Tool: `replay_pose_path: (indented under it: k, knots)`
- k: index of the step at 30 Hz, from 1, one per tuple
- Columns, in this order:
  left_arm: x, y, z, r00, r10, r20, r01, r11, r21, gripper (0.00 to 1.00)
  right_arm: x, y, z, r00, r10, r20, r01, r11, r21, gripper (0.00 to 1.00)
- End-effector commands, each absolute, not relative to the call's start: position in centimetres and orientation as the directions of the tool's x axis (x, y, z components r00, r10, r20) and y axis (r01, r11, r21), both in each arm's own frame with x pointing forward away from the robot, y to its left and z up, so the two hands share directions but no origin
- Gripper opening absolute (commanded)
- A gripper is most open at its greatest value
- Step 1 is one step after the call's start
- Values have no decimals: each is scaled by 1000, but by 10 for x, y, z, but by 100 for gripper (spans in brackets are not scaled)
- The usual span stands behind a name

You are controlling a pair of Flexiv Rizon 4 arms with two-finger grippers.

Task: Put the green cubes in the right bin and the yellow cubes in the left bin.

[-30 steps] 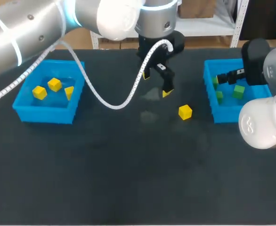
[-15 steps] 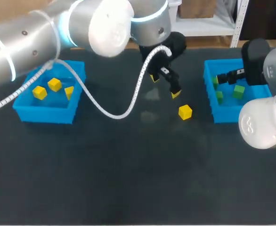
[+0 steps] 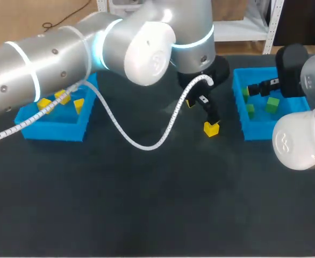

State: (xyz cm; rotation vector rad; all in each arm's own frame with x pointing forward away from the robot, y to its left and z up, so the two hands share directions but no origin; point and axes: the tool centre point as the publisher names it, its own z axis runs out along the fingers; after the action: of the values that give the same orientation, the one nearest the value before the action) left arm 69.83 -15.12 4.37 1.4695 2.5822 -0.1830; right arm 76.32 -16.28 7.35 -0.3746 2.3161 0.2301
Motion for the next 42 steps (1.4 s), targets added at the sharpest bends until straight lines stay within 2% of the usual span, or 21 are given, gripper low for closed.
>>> replay_pose_path:
  k: [1,33,34,36,37,42]
  knots:
    - [709,-164,33,-505,845,-178,861,509,-26,100,763,-163,74,-665,-198,-720,-336,940,52,100]
    - [701,-187,-6,-461,882,-100,887,461,-27,100,763,-163,74,-665,-198,-720,-336,940,52,100]
    - [701,-187,-7,-461,882,-98,887,460,-29,49,763,-163,74,-665,-198,-720,-336,940,52,100]
    - [701,-186,-12,-460,884,-86,888,460,-16,5,763,-163,74,-665,-198,-720,-336,940,52,100]
    - [702,-185,-14,-462,883,-83,886,464,-5,0,763,-163,74,-665,-198,-720,-336,940,52,100]
    - [706,-181,-14,-465,880,-91,881,470,43,0,763,-163,74,-665,-198,-720,-336,940,52,100]
